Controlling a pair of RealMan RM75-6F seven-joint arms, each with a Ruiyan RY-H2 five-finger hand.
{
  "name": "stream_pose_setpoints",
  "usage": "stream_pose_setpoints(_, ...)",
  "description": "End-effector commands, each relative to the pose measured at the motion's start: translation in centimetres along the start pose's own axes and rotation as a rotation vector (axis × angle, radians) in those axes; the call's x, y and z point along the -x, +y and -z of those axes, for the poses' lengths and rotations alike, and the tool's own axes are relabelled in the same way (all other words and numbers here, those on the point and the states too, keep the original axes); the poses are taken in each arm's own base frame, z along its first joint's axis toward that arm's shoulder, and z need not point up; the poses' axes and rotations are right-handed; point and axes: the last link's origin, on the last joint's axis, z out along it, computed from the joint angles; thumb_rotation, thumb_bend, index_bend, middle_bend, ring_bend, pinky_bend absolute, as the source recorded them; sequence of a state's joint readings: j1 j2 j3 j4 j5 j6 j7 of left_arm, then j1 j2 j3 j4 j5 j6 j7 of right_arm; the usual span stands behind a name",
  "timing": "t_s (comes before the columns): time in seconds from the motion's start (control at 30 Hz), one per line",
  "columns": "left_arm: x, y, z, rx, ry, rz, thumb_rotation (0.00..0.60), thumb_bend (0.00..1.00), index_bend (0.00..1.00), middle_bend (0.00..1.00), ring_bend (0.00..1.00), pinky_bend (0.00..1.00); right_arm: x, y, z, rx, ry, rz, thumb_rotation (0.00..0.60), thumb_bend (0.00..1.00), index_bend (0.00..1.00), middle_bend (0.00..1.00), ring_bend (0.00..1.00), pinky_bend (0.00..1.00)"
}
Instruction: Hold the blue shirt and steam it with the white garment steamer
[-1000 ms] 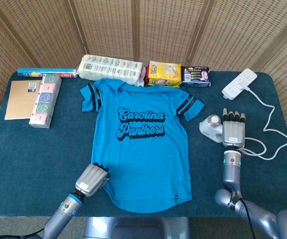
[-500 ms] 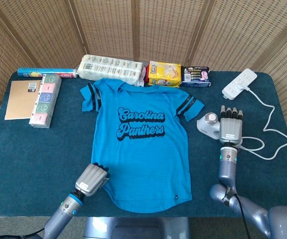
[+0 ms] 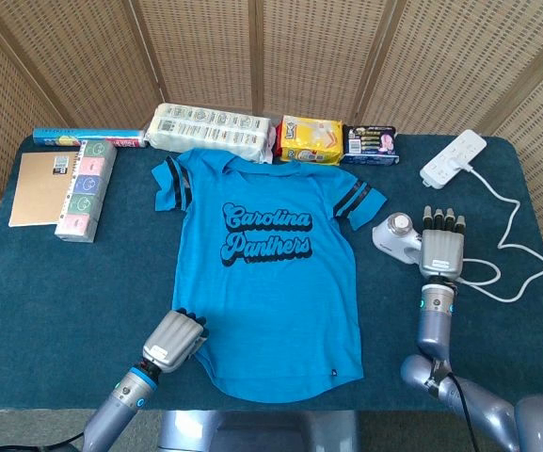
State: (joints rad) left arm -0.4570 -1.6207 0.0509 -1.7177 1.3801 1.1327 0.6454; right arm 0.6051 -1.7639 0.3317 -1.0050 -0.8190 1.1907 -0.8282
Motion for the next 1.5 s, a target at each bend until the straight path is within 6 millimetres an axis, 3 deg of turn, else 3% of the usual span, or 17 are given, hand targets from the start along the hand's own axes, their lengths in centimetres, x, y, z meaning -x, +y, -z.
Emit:
stream_pose_setpoints(0.03,0.0,0.0,0.0,0.0,-0.001,0.0,0.6,0.44,0.81,0.71,0.57,0.49,-0.2,0.2,0.2,-0.003,0.002,-0.004,0.6,0.38,0.0,0.1,0.07,0.09)
stream_pose_setpoints(0.23,0.0,0.0,0.1,0.0,0.0,0.0,0.6,0.44,0.81,0.71,0.57,0.49,-1.2,0.4,1.1,-0.035,0.002,-0.032,0.6,0.38,0.0,0.11,0.07,0.09)
stream_pose_setpoints(0.4,-0.2,-0.1,0.6,-0.002,-0.023,-0.007,0.6,0.42,0.81,0.71,0.52,0.48,-3.2,0.5,1.9,-0.082,0.011,-0.078,0.6,0.38,0.0,0.12,0.07,0.09)
stream_pose_setpoints(0.57,-0.6,0.0,1.9,-0.01,-0.089,-0.001,0.6,0.4,0.8,0.69,0.49,0.46,-5.2,1.2,2.3,-0.101,0.038,-0.088,0.6,0.38,0.0,0.12,0.07,0.09)
stream_pose_setpoints(0.63,-0.6,-0.1,2.7,-0.017,-0.129,-0.009,0.6,0.38,0.76,0.67,0.46,0.45,-5.6,1.7,2.3,-0.094,0.041,-0.092,0.6,0.38,0.0,0.12,0.07,0.09)
stream_pose_setpoints(0.93,-0.9,-0.8,4.4,-0.059,-0.246,-0.029,0.6,0.32,0.51,0.54,0.36,0.38,-6.0,2.6,2.3,-0.076,0.033,-0.1,0.6,0.38,0.0,0.12,0.07,0.09)
stream_pose_setpoints(1.5,-1.9,-2.7,7.0,-0.143,-0.336,-0.022,0.6,0.32,0.42,0.51,0.33,0.36,-6.5,4.1,2.1,-0.055,0.014,-0.149,0.6,0.38,0.0,0.12,0.07,0.09)
